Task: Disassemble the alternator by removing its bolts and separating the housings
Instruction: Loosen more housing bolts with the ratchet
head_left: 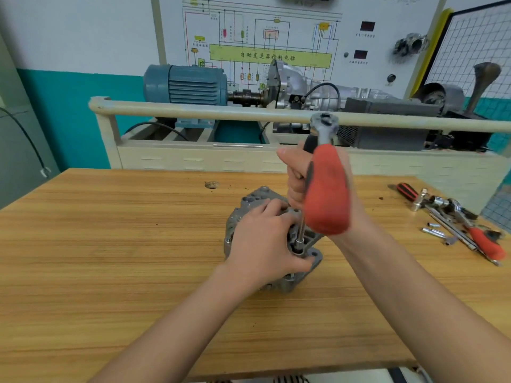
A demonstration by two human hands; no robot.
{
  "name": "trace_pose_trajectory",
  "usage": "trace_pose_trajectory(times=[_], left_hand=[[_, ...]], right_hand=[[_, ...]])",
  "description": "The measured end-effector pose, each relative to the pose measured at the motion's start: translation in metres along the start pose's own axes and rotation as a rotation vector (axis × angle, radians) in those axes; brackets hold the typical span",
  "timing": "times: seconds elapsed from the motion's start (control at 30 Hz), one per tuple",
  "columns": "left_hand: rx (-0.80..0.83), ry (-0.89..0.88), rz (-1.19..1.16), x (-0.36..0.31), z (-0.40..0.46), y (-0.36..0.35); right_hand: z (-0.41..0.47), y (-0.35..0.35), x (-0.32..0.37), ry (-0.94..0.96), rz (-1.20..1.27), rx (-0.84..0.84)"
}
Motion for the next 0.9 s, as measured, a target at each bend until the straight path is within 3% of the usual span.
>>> trace_pose_trajectory(times=[0.13,0.27,0.43,0.67,0.77,0.9], left_hand=[[0.071,0.160,0.069,-0.004,0.004,-0.011],[0.027,0.131,0.143,-0.003,0.004,-0.010],[0.038,0.031,0.057,-0.002,0.004,-0.002],[0.074,-0.006,0.054,0.000,0.008,-0.001],[0.109,-0.094,-0.035,0.008,0.005,0.007],[0.165,-0.153,-0.088,0.017,0.004,0.011]], right_hand=[[0.001,0.001,-0.001,0.031,-0.082,-0.094],[0.010,0.007,-0.007,-0.069,-0.047,-0.111],[0.006,0.001,-0.001,-0.061,0.098,0.178],[0.010,0.004,-0.002,-0.088,0.145,0.292],[0.006,-0.004,-0.006,-0.104,0.324,0.454],[0.015,-0.013,-0.012,-0.135,0.422,0.496]])
Point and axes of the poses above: each hand's wrist, its own z-axis towards the middle knuckle, its own y-axis out of the back of the hand, x = y × z, the point moved 4 cm from there along z, towards the middle knuckle, and after that the axes turned 2 degrees about z, right-handed, at the moved point
